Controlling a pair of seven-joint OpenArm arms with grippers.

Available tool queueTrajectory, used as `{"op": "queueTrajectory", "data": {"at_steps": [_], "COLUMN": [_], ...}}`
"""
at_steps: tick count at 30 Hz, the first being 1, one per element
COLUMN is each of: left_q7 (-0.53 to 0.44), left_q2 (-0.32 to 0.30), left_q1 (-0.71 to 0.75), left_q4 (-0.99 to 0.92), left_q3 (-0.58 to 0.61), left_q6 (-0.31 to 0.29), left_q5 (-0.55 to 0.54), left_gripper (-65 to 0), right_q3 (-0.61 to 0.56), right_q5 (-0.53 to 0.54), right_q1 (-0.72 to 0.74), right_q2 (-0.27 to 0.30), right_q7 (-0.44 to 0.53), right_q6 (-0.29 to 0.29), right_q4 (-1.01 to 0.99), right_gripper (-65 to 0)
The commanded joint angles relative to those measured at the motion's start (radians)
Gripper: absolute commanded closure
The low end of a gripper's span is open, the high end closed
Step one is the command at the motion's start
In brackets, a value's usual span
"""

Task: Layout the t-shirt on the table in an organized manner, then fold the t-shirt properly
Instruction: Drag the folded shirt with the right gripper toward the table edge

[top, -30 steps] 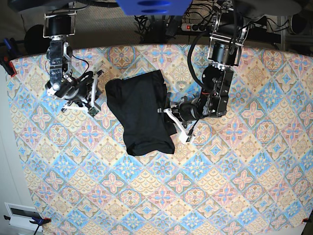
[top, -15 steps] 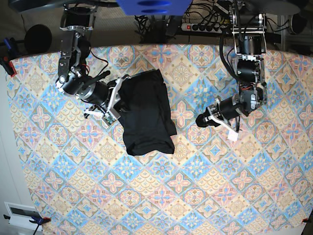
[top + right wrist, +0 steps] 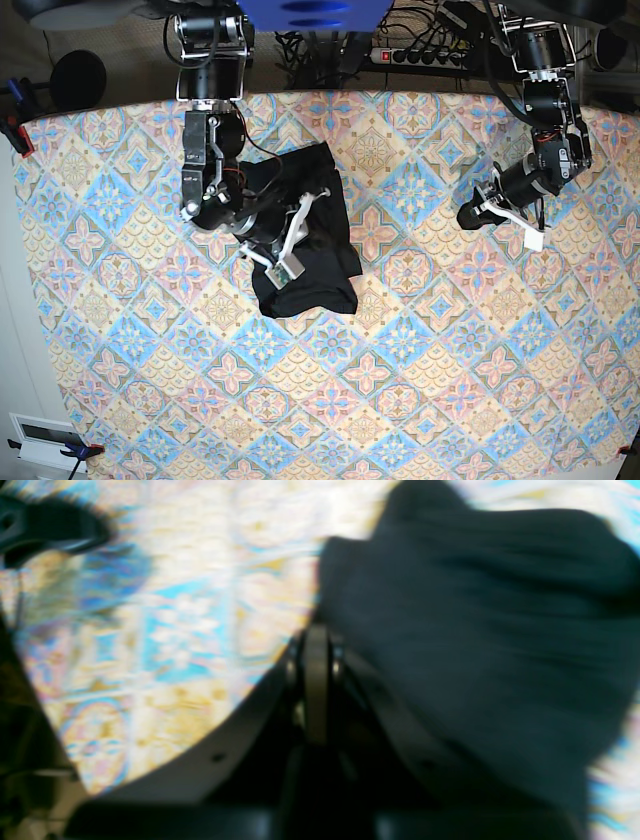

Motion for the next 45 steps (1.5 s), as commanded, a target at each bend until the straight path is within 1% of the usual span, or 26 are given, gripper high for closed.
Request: {"op": "queueTrajectory", "data": {"at_steps": [1,4,9,13,17,20,23,27,28,29,31,34,39,43,45], "left_q7": [-0.006,-0.006,-0.006,-0.008,-0.008,-0.008,-0.008,-0.01,-0.01,-0.01,-0.008,-0.01,-0.008,-0.008,-0.008], "left_q2": [-0.012,-0.012,-0.011,-0.011,-0.011,-0.011,-0.011,-0.011,-0.011,-0.011,-0.009,-0.009,-0.009,-0.009,-0.009], "left_q1": [-0.004,-0.004,-0.01,-0.01,-0.01,-0.01,-0.01,-0.01,-0.01,-0.01,-0.01,-0.01,-0.01,-0.01,-0.01], "left_q4": [0.02,0.02,0.02,0.02,0.02,0.02,0.02,0.02,0.02,0.02,0.02,0.02,0.02,0.02,0.021], "left_q3": [-0.005,-0.007,-0.005,-0.005,-0.005,-0.007,-0.007,-0.007,-0.007,-0.007,-0.007,-0.007,-0.007,-0.005,-0.005], "left_q6": [-0.007,-0.007,-0.007,-0.007,-0.007,-0.007,-0.007,-0.007,-0.007,-0.007,-0.007,-0.007,-0.007,-0.007,-0.007], "left_q5": [-0.018,-0.018,-0.018,-0.018,-0.018,-0.018,-0.018,-0.018,-0.018,-0.018,-0.02,-0.02,-0.02,-0.02,-0.02], "left_gripper": [-9.0,-9.0,-9.0,-9.0,-9.0,-9.0,-9.0,-9.0,-9.0,-9.0,-9.0,-9.0,-9.0,-9.0,-9.0], "right_q3": [-0.008,-0.008,-0.008,-0.008,-0.007,0.0,0.012,0.099,0.113,0.122,0.124,0.127,0.128,0.128,0.128], "right_q5": [0.018,0.021,0.018,0.016,0.015,0.004,-0.025,-0.048,-0.048,-0.048,-0.046,-0.046,-0.043,-0.043,-0.043], "right_q1": [0.043,0.074,0.086,0.086,0.082,0.079,0.065,0.017,0.016,0.016,0.017,0.02,0.022,0.025,0.05], "right_q2": [-0.005,-0.005,-0.002,-0.002,0.001,0.053,0.091,0.101,0.114,0.144,0.185,0.22,0.306,0.352,0.371], "right_q7": [0.042,0.083,0.14,0.181,0.192,0.187,0.187,0.186,0.186,0.186,0.186,0.186,0.194,0.195,0.195], "right_q6": [0.002,0.002,0.002,0.002,0.002,0.002,0.002,0.002,0.002,0.002,0.002,0.002,0.002,0.002,0.002], "right_q4": [-0.023,-0.126,-0.238,-0.29,-0.309,-0.307,-0.301,-0.296,-0.296,-0.296,-0.296,-0.296,-0.296,-0.296,-0.296], "right_gripper": [0.0,0.0,0.0,0.0,0.0,0.0,0.0,0.0,0.0,0.0,0.0,0.0,0.0,0.0,0.0]}}
